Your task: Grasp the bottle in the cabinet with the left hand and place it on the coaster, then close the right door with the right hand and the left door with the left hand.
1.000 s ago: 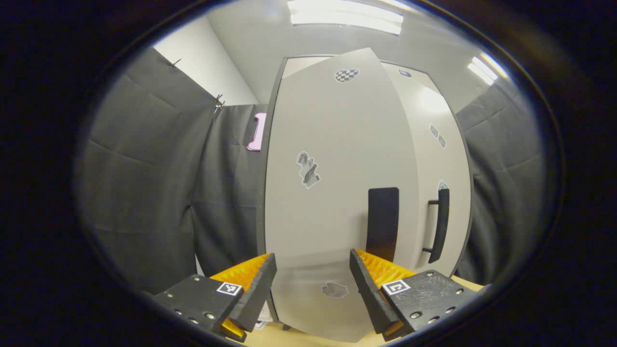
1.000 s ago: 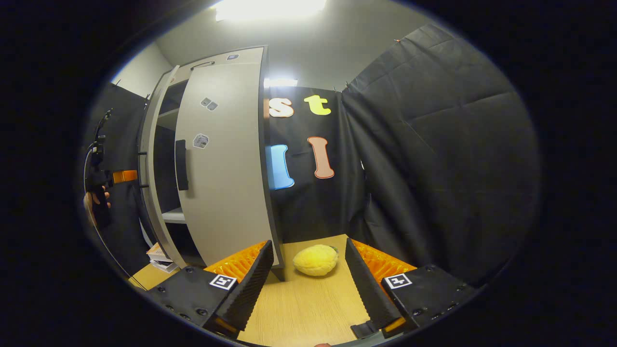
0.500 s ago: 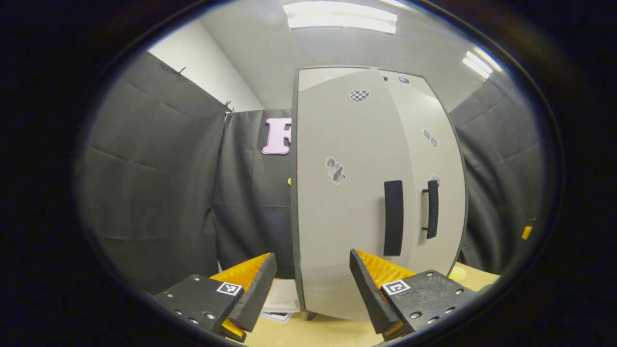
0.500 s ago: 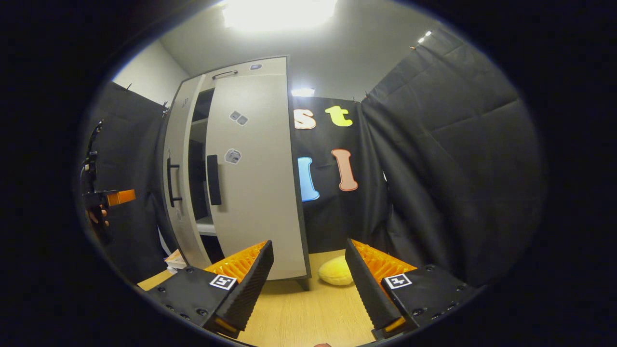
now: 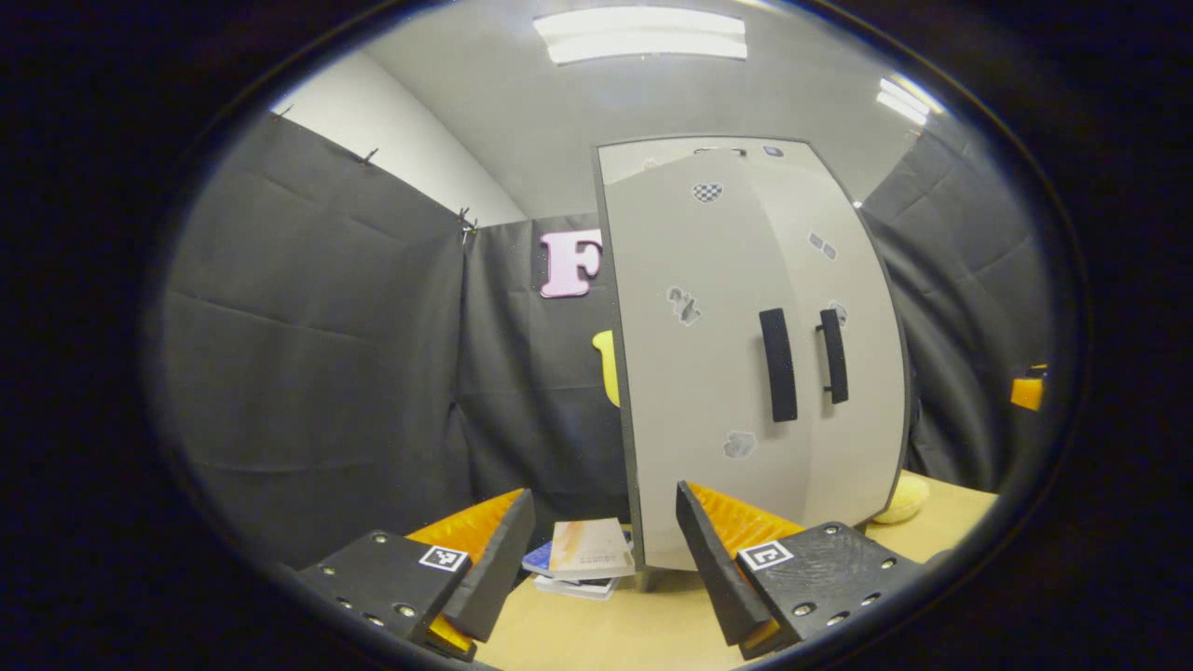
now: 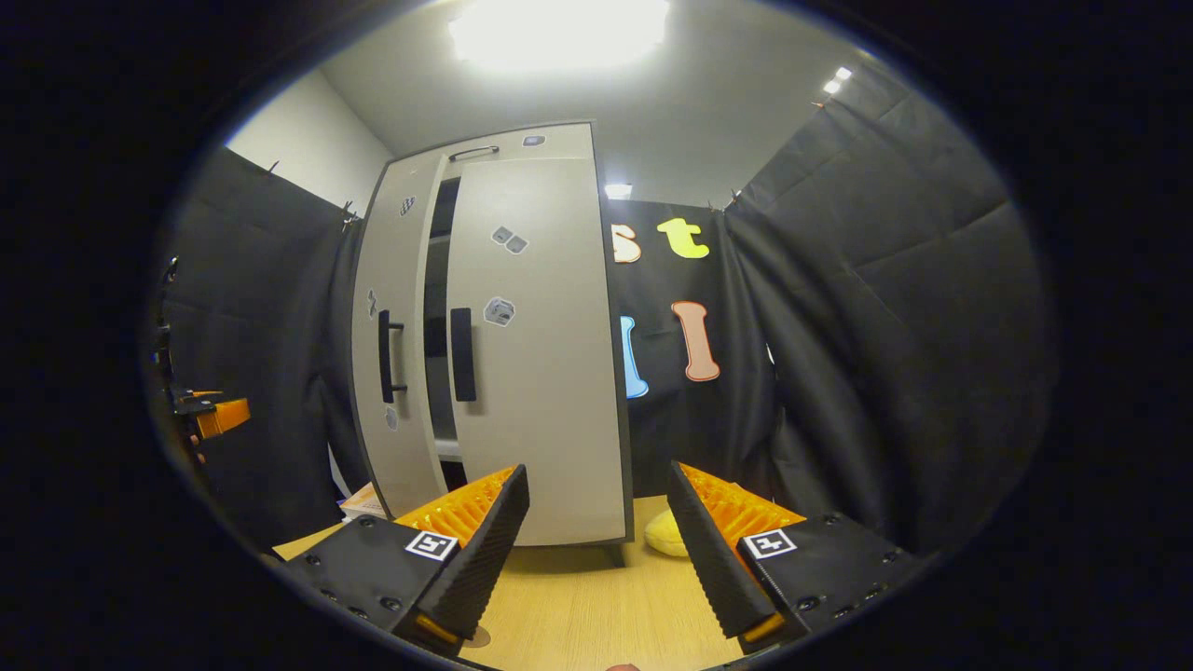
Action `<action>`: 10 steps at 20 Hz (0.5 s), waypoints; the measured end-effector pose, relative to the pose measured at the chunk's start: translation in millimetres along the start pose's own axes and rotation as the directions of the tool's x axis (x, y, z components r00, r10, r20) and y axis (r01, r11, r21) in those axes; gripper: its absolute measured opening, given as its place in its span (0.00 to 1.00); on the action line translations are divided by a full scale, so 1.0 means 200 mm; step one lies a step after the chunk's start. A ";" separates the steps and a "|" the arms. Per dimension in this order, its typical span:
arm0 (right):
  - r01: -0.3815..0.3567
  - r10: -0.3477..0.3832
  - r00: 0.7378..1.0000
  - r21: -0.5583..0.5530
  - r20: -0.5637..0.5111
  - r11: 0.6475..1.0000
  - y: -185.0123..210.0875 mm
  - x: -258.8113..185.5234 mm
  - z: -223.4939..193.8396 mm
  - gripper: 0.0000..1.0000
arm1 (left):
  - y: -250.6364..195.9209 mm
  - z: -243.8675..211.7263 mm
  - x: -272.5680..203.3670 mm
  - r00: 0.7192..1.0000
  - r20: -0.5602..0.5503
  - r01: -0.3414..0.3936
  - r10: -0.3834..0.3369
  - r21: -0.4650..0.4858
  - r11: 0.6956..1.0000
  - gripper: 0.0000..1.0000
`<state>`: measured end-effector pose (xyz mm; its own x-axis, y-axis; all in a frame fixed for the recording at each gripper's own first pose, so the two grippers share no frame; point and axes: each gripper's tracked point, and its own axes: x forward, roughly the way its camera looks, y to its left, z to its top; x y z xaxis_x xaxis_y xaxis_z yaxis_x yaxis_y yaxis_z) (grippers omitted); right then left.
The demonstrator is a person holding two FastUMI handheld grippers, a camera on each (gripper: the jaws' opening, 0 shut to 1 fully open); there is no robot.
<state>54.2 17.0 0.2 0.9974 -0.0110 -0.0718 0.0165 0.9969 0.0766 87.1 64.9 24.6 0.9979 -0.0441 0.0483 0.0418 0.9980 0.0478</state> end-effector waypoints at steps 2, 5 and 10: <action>0.004 -0.004 1.000 0.003 0.006 1.000 0.01 -0.02 -0.01 0.95 | 0.01 -0.03 -0.07 1.000 0.001 0.000 0.000 -0.004 1.000 0.95; 0.013 -0.014 1.000 0.012 0.020 1.000 0.01 -0.06 -0.01 0.95 | 0.02 -0.10 -0.16 1.000 -0.011 -0.007 0.007 -0.018 1.000 0.95; 0.008 -0.008 0.999 0.000 0.047 1.000 0.05 -0.09 -0.02 0.95 | 0.02 -0.18 -0.29 0.999 -0.033 -0.008 0.007 -0.014 1.000 0.94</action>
<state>35.7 26.6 -1.1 0.9994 -0.0231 -0.0255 0.0250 0.9968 0.0763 31.4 72.7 -14.6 0.9993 -0.0354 0.0153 0.0349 0.9988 0.0339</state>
